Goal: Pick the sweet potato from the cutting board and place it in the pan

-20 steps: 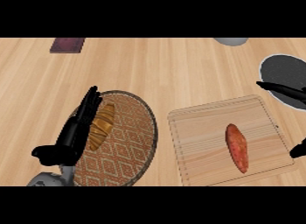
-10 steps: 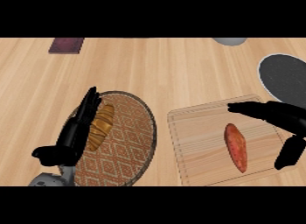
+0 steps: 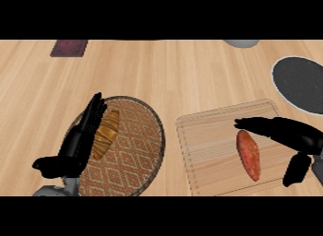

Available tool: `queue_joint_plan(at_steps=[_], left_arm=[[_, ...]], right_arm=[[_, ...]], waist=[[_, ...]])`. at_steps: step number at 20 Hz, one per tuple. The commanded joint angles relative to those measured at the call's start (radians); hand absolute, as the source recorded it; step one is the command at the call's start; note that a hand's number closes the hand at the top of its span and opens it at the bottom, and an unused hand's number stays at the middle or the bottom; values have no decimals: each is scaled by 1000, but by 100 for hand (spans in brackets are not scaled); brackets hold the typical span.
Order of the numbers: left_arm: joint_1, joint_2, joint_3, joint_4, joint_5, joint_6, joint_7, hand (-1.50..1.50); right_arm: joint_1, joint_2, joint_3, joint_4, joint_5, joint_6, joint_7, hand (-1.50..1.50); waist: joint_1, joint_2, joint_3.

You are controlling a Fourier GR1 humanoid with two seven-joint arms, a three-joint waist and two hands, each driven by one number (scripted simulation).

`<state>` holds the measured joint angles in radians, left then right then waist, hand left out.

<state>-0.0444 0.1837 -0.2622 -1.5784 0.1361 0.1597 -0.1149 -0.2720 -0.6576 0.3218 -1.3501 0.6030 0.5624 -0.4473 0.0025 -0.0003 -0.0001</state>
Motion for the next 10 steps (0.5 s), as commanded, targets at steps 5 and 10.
queue_joint_plan(at_steps=[5, 10], left_arm=[[66, -23, 28, -42, -17, -52, -12, 0], [21, -87, 15, 11, -90, -14, -7, 0]], right_arm=[[67, 88, -82, -38, 51, 30, 8, -150], [-52, 129, -115, 210, 137, -17, -127, -150]], waist=[[-2, -1, 0], [3, 1, 0]])
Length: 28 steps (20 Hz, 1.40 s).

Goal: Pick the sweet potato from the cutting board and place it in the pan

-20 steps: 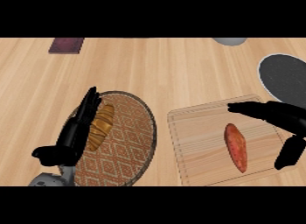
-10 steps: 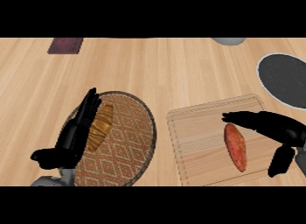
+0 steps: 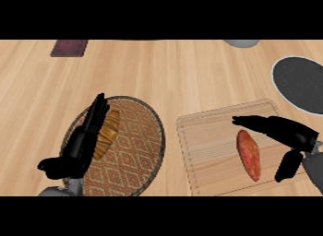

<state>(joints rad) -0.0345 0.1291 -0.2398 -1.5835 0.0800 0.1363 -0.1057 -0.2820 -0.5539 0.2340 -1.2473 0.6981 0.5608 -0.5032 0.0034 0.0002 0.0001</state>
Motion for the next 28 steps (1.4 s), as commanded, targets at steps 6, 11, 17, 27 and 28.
queue_joint_plan(at_steps=[6, 11, 17, 27, 28], left_arm=[[-82, -33, 55, 75, -22, -36, 2, 0], [8, -44, 20, 62, -39, -41, -48, 0], [-51, -43, 63, 32, -46, -44, 23, 0], [23, -46, 52, -6, -56, -66, -9, 0], [7, -58, 59, 53, -69, -50, -38, 0]], right_arm=[[-33, 135, 13, 107, 139, -42, 48, -150], [-24, 100, 129, 198, 259, -124, -117, 150], [-19, 101, 78, 154, 302, -166, -137, 150], [-51, 173, -85, 157, 252, -280, -75, 150], [-29, 203, -96, 119, 254, -295, 6, 150]], waist=[[-2, 0, 0], [7, 3, 0], [-2, 0, 0], [-3, -2, 0], [-12, -3, -1]])
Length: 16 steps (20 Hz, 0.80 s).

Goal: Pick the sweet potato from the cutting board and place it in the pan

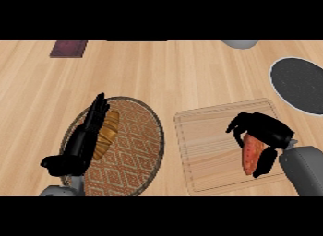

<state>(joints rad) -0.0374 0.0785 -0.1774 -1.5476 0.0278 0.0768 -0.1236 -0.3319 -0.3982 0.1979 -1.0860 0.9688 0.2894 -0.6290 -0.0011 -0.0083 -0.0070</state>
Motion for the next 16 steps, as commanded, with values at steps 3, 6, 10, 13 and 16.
queue_joint_plan(at_steps=[3, 6, 10, 13, 16], left_arm=[[8, 9, 9, -31, 2, 4, 29, 0], [12, -5, 1, -37, -15, 28, 41, 0], [32, 28, 49, -24, 40, -24, 9, 0], [24, 24, 25, -76, 38, -30, 60, 0], [61, -5, -11, -78, -7, 4, 30, 0]], right_arm=[[54, 74, -147, -139, -34, -33, 340, 150], [80, 78, -193, -276, -22, -69, 464, 150], [175, 114, -204, -505, 13, -180, 541, 150], [205, 169, -235, -622, -16, -217, 587, 150], [184, 170, -329, -696, -109, -178, 623, 150]], waist=[[-32, -6, 5], [-34, -5, 5], [-34, -4, 5], [-19, -1, 7], [-9, 3, 7]])
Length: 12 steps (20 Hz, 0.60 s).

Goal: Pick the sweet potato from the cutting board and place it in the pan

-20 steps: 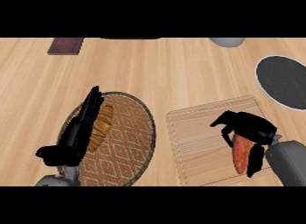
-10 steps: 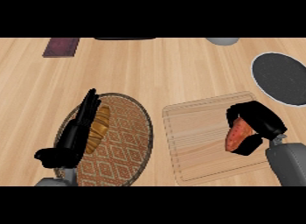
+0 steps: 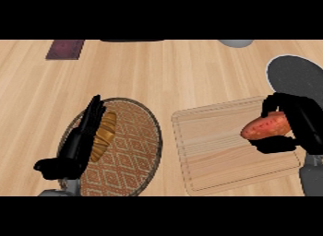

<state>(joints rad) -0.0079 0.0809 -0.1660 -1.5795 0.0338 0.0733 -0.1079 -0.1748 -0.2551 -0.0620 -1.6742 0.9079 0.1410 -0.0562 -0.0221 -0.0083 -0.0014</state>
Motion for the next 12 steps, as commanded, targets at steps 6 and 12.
queue_joint_plan(at_steps=[6, 12], left_arm=[[-9, -17, -22, -34, -36, 15, 29, 0], [-39, -23, -2, 29, -6, -24, 17, 0]], right_arm=[[-55, 68, -173, -78, -153, 8, 175, 150], [-140, -48, -384, 202, -290, -61, 24, 150]], waist=[[23, 8, 2], [26, 12, 2]])
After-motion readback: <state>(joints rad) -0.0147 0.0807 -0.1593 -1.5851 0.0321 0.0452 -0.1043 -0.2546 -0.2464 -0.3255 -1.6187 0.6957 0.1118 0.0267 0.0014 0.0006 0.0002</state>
